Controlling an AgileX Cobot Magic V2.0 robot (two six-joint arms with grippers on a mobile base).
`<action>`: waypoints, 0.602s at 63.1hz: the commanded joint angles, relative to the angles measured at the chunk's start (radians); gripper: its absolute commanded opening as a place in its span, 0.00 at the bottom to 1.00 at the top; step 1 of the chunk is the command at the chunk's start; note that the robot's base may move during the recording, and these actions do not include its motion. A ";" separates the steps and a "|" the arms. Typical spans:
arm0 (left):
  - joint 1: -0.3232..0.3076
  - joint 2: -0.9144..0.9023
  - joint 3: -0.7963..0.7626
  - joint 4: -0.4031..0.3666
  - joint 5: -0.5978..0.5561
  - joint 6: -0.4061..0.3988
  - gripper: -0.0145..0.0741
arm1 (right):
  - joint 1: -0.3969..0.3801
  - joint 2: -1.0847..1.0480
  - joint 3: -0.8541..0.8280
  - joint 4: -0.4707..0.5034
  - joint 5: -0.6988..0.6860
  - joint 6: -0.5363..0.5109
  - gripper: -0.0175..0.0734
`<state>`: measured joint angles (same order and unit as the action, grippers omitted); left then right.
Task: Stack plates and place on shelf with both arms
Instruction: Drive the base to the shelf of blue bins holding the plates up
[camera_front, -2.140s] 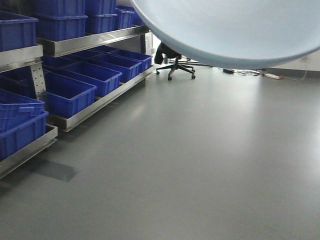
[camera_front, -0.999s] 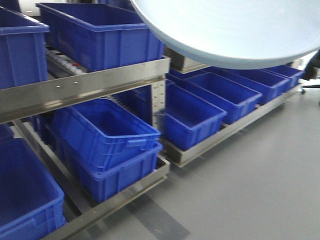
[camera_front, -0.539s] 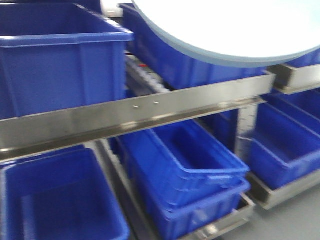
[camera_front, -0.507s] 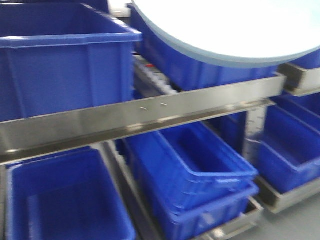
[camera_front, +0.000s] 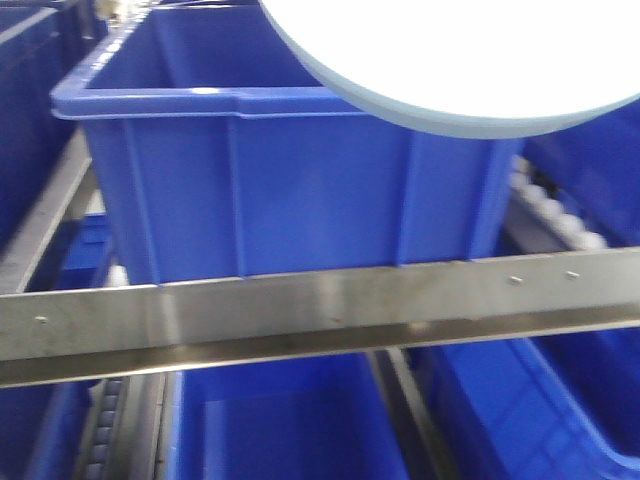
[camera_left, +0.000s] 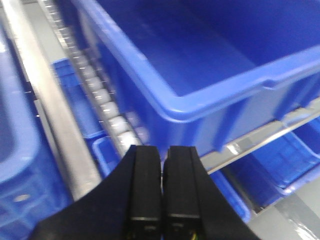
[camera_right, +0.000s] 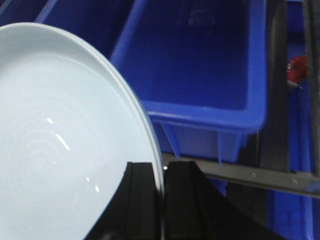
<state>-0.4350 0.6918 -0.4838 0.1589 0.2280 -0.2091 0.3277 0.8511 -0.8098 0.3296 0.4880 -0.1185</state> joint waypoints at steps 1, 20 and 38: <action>0.002 -0.002 -0.030 0.001 -0.082 -0.010 0.26 | 0.000 -0.015 -0.031 0.019 -0.090 -0.003 0.25; 0.002 -0.002 -0.030 0.001 -0.082 -0.010 0.26 | 0.000 -0.015 -0.031 0.019 -0.090 -0.003 0.25; 0.002 -0.002 -0.030 0.001 -0.082 -0.010 0.26 | 0.000 -0.015 -0.031 0.019 -0.090 -0.003 0.25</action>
<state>-0.4350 0.6918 -0.4838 0.1589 0.2280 -0.2098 0.3277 0.8511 -0.8098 0.3296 0.4880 -0.1185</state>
